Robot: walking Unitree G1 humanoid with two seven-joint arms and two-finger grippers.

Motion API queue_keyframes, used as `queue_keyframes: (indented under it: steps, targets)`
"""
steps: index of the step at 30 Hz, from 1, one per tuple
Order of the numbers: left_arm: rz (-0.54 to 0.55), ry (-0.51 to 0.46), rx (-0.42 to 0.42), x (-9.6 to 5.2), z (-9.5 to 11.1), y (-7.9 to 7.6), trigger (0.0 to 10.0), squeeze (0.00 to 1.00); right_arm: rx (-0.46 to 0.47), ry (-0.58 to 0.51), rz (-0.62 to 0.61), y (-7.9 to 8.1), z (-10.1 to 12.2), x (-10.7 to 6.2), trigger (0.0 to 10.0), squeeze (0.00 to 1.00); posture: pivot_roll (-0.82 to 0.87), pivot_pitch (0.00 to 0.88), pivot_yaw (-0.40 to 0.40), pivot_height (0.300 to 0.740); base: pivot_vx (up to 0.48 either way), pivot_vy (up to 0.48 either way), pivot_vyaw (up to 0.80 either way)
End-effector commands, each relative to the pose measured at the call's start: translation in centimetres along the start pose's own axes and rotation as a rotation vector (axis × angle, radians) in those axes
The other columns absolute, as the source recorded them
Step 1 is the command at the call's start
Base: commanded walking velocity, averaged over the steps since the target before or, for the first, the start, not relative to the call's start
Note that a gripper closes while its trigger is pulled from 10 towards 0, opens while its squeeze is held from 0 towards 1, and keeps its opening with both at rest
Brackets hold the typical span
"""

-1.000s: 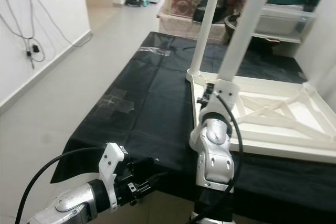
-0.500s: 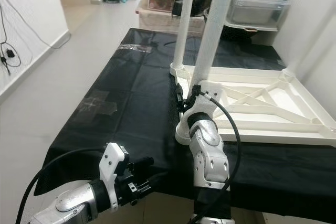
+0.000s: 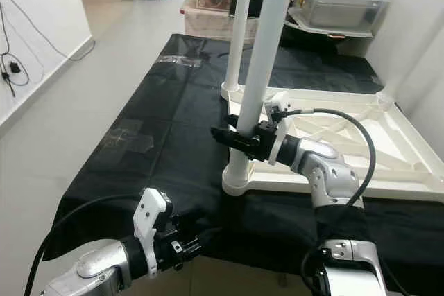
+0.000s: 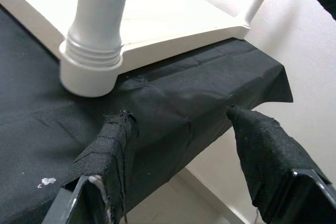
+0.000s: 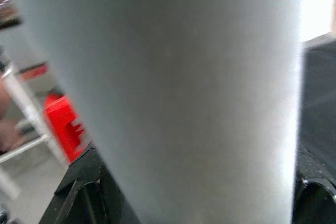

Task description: Building children table

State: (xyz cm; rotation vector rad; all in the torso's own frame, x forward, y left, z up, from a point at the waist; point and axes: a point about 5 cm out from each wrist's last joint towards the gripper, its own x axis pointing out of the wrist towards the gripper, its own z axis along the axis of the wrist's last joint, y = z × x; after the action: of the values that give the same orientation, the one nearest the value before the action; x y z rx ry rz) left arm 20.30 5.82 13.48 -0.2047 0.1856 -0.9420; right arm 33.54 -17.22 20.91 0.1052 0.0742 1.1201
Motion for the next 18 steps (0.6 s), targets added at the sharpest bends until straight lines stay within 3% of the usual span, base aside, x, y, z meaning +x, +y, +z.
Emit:
queue_keyframes:
  steps: [1,2,4,6,7,8,9,10,11,13,14,15,18]
  targets:
    - [0.005,0.008,0.005,-0.2,-0.1,0.0,10.0,0.00,-0.041,0.070,0.153,0.9,-0.3,1.6,7.5,0.00,0.23,0.054,-0.103,0.740,0.000,0.000,0.00]
    - [0.005,0.008,0.005,-0.2,-0.1,0.0,10.0,0.00,-0.061,0.086,0.177,1.1,-0.3,1.9,0.0,0.00,0.23,0.054,-0.103,0.740,0.000,0.000,0.00]
    - [0.005,0.009,0.004,-0.2,-0.1,0.0,10.0,0.00,-0.074,0.090,0.182,1.2,-0.4,2.0,0.0,0.00,0.23,0.054,-0.103,0.740,0.000,0.000,0.00]
    - [0.003,0.008,0.004,-0.2,-0.1,0.0,10.0,0.00,-0.125,0.066,0.111,0.7,-0.2,2.2,0.0,0.00,0.23,0.059,-0.104,0.740,0.000,0.000,0.00]
    - [0.003,0.008,0.004,-0.1,-0.1,0.0,10.0,0.00,-0.144,0.046,0.004,0.2,-0.1,2.4,0.0,0.00,0.22,0.060,-0.102,0.740,0.000,0.000,0.00]
    - [0.003,0.008,0.004,-0.1,-0.1,0.0,10.0,0.00,-0.144,0.046,0.004,0.2,-0.1,2.4,0.0,0.00,0.22,0.060,-0.102,0.740,0.000,0.000,0.00]
    - [0.003,0.008,0.003,-0.1,-0.1,0.0,10.0,0.00,-0.157,-0.010,-0.188,-0.6,0.0,2.3,0.0,0.00,0.22,0.060,-0.102,0.740,0.000,0.000,0.00]
    - [0.003,0.008,0.003,-0.1,-0.1,0.0,10.0,0.00,-0.157,-0.010,-0.188,-0.6,0.0,2.3,0.0,0.00,0.22,0.060,-0.102,0.740,0.000,0.000,0.00]
    - [0.002,0.009,0.001,-0.1,-0.1,0.1,10.0,0.00,-0.143,-0.087,-0.334,-1.2,0.3,2.0,0.0,0.00,0.21,0.060,-0.099,0.740,0.000,0.000,0.00]
    - [0.002,0.009,0.001,-0.1,-0.1,0.1,10.0,0.00,-0.143,-0.087,-0.334,-1.2,0.3,2.0,0.0,0.00,0.21,0.060,-0.099,0.740,0.000,0.000,0.00]
    - [0.000,0.010,0.001,0.0,-0.1,0.1,10.0,0.00,-0.123,-0.122,-0.477,-1.6,0.3,1.5,0.0,0.00,0.21,0.059,-0.093,0.740,0.000,0.000,0.00]
    - [0.000,0.010,0.001,0.0,-0.1,0.1,10.0,0.00,-0.123,-0.122,-0.477,-1.6,0.3,1.5,0.0,0.00,0.21,0.059,-0.093,0.740,0.000,0.000,0.00]
    - [-0.007,0.012,-0.001,0.0,-0.2,0.1,10.0,0.00,-0.069,-0.090,-1.081,-2.3,-1.3,-1.6,0.0,0.00,0.19,0.060,-0.087,0.740,0.000,0.000,0.00]
